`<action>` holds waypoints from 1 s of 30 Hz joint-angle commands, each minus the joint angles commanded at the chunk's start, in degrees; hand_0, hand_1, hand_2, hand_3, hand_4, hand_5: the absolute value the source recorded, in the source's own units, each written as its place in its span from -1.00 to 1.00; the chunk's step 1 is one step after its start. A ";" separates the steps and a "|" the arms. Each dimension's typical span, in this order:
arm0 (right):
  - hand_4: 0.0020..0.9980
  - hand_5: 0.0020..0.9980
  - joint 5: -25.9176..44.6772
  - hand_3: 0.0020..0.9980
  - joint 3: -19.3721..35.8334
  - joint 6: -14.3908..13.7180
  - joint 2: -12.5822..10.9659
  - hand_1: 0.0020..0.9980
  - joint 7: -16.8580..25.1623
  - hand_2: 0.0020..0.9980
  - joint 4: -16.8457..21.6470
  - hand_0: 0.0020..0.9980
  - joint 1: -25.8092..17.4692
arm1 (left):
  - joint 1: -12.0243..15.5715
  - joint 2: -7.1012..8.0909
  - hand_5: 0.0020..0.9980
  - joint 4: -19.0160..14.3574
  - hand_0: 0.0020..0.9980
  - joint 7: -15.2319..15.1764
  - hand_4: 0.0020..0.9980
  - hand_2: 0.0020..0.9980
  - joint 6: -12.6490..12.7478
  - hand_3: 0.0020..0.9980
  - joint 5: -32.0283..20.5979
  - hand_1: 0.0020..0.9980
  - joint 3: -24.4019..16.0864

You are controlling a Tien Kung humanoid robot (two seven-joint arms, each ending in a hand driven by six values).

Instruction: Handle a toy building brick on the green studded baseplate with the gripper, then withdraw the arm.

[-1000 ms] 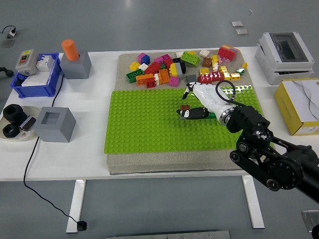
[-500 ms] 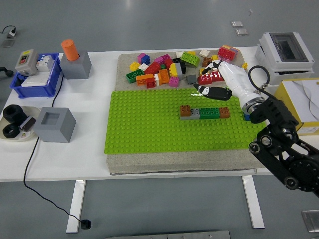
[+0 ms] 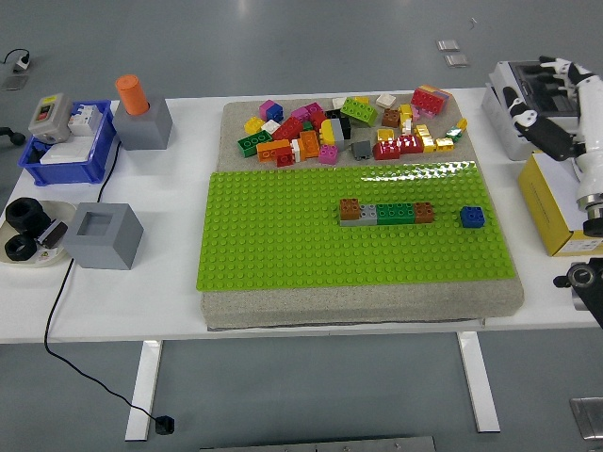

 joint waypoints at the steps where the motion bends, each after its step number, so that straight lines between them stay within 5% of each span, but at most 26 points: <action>1: 0.45 -0.16 1.52 0.28 0.79 -0.86 0.06 0.22 1.29 0.44 0.11 0.03 -0.13 | -0.10 -0.03 -0.52 0.00 0.31 0.00 0.38 0.23 -0.02 0.25 0.36 0.28 -0.21; 8: 0.40 -0.22 8.42 0.27 3.57 -2.42 0.01 0.12 5.24 0.37 0.21 -0.08 -1.72 | -0.85 -0.86 -0.52 0.00 0.31 -0.26 0.38 0.23 -0.26 0.25 0.75 0.28 0.76; 30: 0.43 -0.18 11.24 0.25 3.49 -1.57 -0.09 0.09 7.46 0.33 -0.23 -0.11 -2.82 | -1.50 -1.31 -0.51 0.00 0.32 0.00 0.38 0.23 -0.38 0.26 1.83 0.28 0.75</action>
